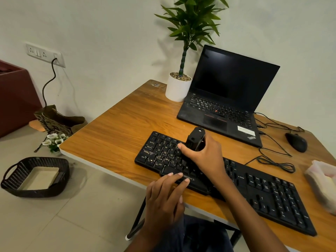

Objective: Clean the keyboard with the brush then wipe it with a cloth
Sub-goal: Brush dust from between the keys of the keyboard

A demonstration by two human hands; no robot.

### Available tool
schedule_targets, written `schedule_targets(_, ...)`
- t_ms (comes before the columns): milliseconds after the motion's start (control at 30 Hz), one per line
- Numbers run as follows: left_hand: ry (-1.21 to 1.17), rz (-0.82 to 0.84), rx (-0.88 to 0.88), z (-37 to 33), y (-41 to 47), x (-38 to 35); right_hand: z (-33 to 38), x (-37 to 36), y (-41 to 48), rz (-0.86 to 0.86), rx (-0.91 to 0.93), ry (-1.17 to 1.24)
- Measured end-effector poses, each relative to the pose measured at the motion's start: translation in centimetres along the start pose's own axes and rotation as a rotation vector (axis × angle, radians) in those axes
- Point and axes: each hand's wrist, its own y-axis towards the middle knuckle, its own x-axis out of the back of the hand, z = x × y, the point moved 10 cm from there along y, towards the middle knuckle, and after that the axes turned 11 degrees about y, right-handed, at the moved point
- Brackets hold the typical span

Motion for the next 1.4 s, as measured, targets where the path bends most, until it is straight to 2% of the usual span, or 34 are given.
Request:
schedule_targets(133, -0.002, 0.001, 0.002, 0.0, 0.0, 0.0, -0.2, -1.9, -1.0, 0.135, -0.089, 0.125)
schedule_targets(333, -0.002, 0.017, -0.003, 0.0, -0.1, -0.1, -1.1, 0.9, 0.3, -0.048, -0.083, 0.049)
schedule_targets(533, 0.013, 0.005, -0.007, 0.1, -0.3, -0.3, -1.3, -1.6, -1.0, 0.102, -0.186, 0.205)
schedule_targets(600, 0.018, 0.013, -0.011, 0.1, -0.2, -0.4, -1.6, -0.5, -0.4, 0.041, -0.185, 0.189)
schedule_targets(700, 0.021, 0.018, -0.013, 0.2, -0.2, -0.5, -0.9, 0.7, 0.5, -0.037, -0.091, 0.025)
schedule_targets(867, 0.014, -0.001, -0.002, 0.2, -0.2, -0.3, -1.0, -1.7, -1.3, 0.025, -0.174, 0.221)
schedule_targets(1033, 0.007, 0.032, -0.003, 0.2, -0.2, -0.4, -0.1, 0.5, -0.6, -0.121, -0.061, 0.065)
schedule_targets(1200, 0.003, 0.047, 0.002, 0.3, -0.2, -0.5, 0.1, -1.0, -2.1, -0.038, -0.092, 0.142)
schedule_targets(1400, -0.002, 0.049, -0.004, 0.2, -0.2, -0.5, -0.5, 1.2, -0.9, -0.161, -0.057, 0.056)
